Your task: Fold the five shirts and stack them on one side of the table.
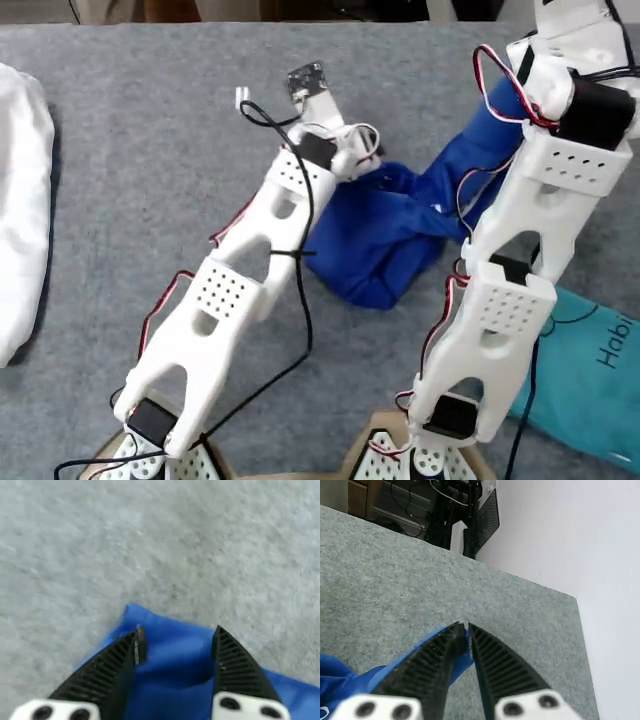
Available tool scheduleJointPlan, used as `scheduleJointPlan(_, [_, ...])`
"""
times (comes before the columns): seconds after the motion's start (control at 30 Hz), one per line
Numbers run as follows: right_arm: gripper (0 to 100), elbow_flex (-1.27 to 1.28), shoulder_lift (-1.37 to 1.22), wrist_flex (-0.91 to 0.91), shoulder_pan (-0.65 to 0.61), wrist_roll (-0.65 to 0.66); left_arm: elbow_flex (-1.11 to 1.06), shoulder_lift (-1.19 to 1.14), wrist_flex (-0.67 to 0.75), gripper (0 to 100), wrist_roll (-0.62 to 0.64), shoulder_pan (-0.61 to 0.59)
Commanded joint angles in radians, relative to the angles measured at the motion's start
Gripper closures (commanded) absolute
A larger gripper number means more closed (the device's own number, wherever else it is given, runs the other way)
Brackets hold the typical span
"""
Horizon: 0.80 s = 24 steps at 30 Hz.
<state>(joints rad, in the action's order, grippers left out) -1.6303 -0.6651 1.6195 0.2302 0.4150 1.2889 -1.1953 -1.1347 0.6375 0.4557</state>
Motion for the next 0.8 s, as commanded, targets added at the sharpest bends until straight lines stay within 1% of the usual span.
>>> scheduleJointPlan(0.0, [99.4, -0.038, 0.007, -0.025, 0.019, 0.008, -0.008, 0.01, 0.04, 79, 0.009, -0.012])
scheduleJointPlan(0.07, [99.4, -0.038, 0.005, -0.025, 0.021, 0.008, -0.035, -0.005, 0.084, 83, 0.011, -0.046])
scheduleJointPlan(0.13, [99.4, -0.038, 0.002, -0.023, 0.021, 0.028, -0.041, -0.016, 0.117, 85, 0.018, -0.081])
scheduleJointPlan(0.23, [99.4, -0.038, 0.001, -0.025, 0.036, 0.034, -0.04, -0.019, 0.115, 81, 0.04, -0.083])
scheduleJointPlan(0.4, [99.4, -0.038, -0.001, -0.038, 0.068, 0.034, -0.04, -0.021, 0.12, 81, 0.035, -0.083])
scheduleJointPlan(0.6, [99.4, -0.036, -0.015, -0.051, 0.074, 0.034, -0.04, -0.021, 0.117, 82, 0.015, -0.081])
scheduleJointPlan(0.67, [99.4, -0.036, -0.021, -0.052, 0.074, 0.035, -0.048, -0.019, 0.11, 83, 0.012, -0.081])
scheduleJointPlan(0.77, [99.4, -0.036, -0.022, -0.052, 0.074, 0.035, -0.04, -0.019, 0.063, 84, 0.012, -0.081])
